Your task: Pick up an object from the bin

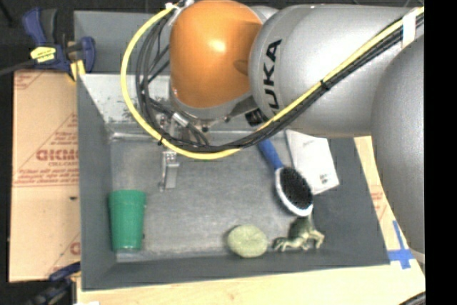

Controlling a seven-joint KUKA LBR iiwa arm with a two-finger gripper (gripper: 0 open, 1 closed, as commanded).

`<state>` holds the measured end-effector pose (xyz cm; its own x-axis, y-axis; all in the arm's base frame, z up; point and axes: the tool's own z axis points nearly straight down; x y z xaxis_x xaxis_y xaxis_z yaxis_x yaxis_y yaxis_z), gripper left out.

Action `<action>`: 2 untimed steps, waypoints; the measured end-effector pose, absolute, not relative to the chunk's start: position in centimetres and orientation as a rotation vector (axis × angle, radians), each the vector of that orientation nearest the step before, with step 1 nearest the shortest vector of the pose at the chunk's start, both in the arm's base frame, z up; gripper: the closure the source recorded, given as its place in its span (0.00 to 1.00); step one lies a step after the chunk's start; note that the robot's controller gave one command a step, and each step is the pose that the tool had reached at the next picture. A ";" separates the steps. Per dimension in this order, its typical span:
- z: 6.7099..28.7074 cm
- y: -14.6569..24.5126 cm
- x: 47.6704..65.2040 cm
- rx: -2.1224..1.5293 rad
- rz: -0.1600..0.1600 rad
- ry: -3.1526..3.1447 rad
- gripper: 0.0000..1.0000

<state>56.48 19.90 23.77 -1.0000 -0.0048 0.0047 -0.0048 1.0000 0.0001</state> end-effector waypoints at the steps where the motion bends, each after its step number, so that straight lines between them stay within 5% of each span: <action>1: 24.3 19.8 56.6 0.000 -0.003 -3.145 0.00; 2: 19.8 20.8 56.2 0.281 0.000 -3.134 0.00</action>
Offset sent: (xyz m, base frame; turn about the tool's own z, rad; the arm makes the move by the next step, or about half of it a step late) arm -0.0194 0.0374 -0.1677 -0.6666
